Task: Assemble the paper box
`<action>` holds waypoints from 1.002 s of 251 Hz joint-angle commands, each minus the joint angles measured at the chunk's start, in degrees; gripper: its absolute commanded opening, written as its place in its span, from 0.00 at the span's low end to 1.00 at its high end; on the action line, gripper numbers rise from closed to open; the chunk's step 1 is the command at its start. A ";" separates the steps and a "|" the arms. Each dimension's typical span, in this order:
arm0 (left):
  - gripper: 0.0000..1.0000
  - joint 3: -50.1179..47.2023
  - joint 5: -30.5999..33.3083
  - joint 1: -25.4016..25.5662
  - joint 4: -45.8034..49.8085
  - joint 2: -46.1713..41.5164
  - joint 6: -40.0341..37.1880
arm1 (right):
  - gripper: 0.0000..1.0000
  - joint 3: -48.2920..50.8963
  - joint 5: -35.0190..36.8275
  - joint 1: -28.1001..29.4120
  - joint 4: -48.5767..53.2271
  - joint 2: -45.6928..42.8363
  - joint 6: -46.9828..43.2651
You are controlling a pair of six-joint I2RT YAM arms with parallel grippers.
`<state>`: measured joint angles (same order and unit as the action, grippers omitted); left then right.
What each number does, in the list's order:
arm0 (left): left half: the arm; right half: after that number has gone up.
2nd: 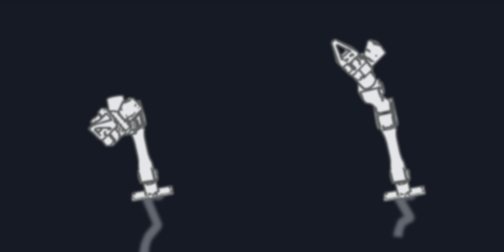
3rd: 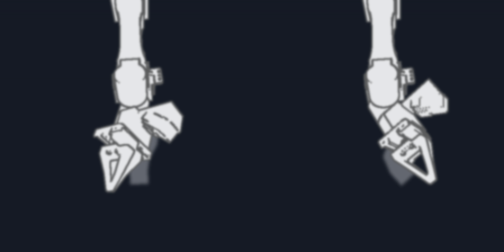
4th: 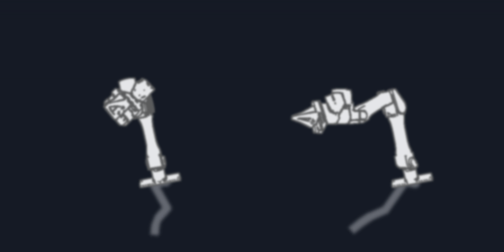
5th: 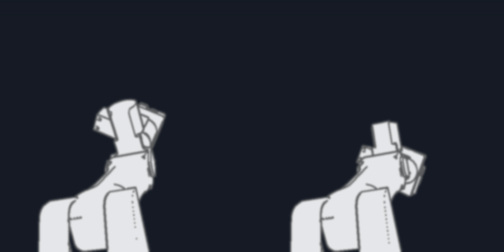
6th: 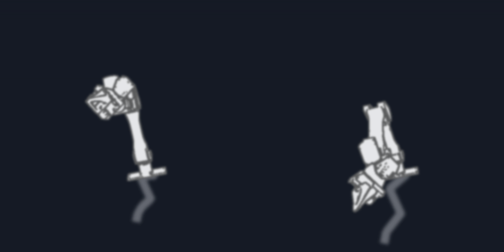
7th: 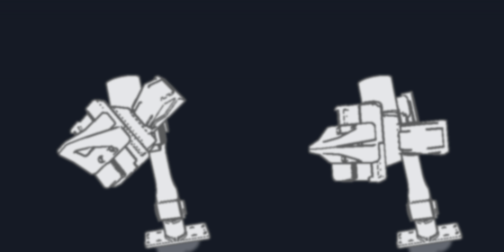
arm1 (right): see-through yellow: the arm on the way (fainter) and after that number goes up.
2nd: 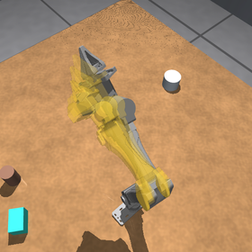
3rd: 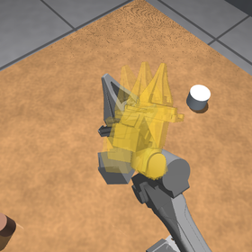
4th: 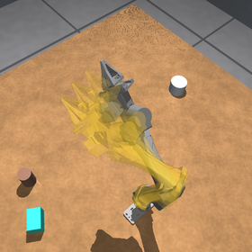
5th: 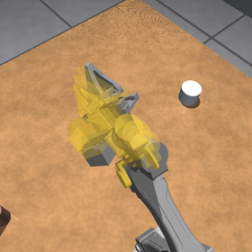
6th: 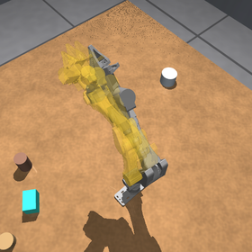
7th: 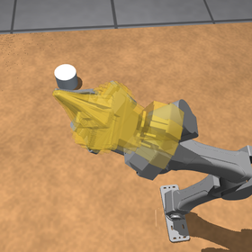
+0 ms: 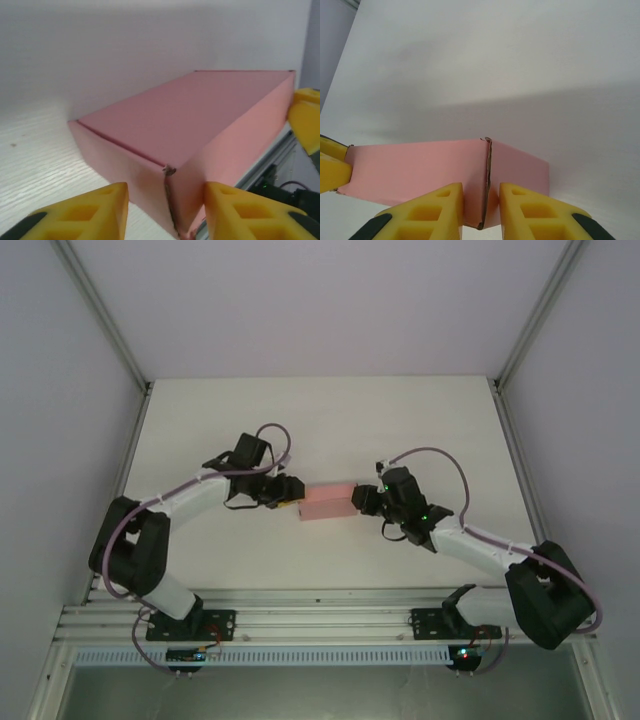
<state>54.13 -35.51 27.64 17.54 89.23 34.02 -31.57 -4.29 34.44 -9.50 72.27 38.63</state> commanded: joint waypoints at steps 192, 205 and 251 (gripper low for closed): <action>0.72 3.58 23.08 6.47 -0.35 -1.78 -10.64 | 0.50 -7.40 -5.33 -4.11 20.63 -4.11 -8.08; 0.78 5.32 23.60 5.94 0.87 -3.10 -11.39 | 0.57 -10.15 -5.97 -5.56 23.55 -4.78 -10.65; 1.00 10.58 24.65 1.09 6.37 -7.56 -10.20 | 0.87 -17.91 -12.91 -10.18 28.34 -4.48 -19.17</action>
<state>60.60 -13.58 32.16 18.74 87.11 23.79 -44.10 -10.87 26.55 12.01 68.34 26.85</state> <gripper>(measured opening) 0.991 0.729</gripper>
